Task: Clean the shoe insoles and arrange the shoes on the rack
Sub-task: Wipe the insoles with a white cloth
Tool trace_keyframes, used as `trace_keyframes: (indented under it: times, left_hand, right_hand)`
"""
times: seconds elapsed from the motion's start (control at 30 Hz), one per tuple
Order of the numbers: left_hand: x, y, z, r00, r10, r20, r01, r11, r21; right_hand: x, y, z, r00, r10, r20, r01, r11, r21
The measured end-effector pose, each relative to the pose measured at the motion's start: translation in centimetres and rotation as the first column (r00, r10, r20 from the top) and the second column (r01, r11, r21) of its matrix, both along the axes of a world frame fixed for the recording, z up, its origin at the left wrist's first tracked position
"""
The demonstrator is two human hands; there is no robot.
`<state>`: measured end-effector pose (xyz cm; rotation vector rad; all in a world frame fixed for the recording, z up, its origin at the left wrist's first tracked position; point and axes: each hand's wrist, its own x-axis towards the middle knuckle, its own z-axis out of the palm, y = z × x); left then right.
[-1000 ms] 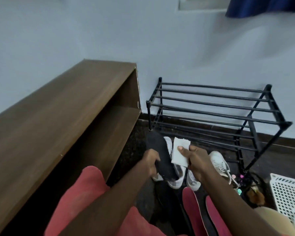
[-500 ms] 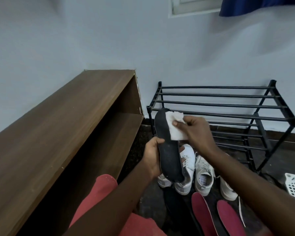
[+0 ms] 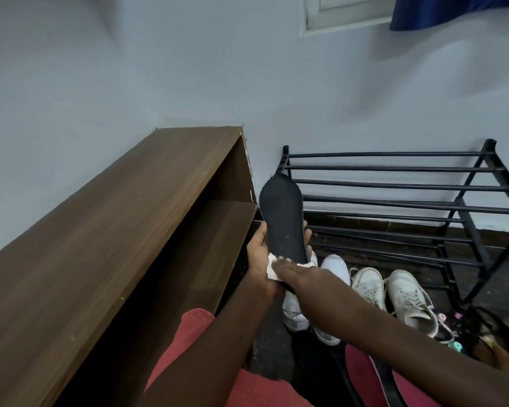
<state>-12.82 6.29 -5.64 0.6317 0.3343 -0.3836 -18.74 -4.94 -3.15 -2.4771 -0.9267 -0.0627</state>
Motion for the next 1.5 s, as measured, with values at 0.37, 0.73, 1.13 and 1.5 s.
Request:
trace_keyframes:
  times: [0.37, 0.73, 1.13, 1.5]
  left_hand:
    - [-3.7, -1.1, 1.9, 0.994, 0.022, -0.109, -0.023, 1.000, -0.015]
    - [-4.2, -2.0, 2.3, 0.995, -0.095, -0.035, 0.097, 0.993, 0.060]
    - [-0.6, -0.5, 2.4, 0.994, -0.111, -0.002, 0.111, 0.994, -0.021]
    - [1.8, 0.0, 1.4, 0.994, -0.100, 0.033, 0.102, 0.994, -0.050]
  right_hand:
    - [-3.7, 0.4, 1.3, 0.936, -0.339, -0.091, 0.347, 0.934, 0.086]
    - [1.2, -0.8, 0.7, 0.916, -0.398, -0.043, 0.387, 0.851, 0.356]
    - [2.9, -1.9, 0.3, 0.967, -0.018, 0.253, 0.001, 0.998, 0.068]
    - [2.7, -2.7, -0.8, 0.946, 0.161, 0.282, -0.205, 0.970, 0.134]
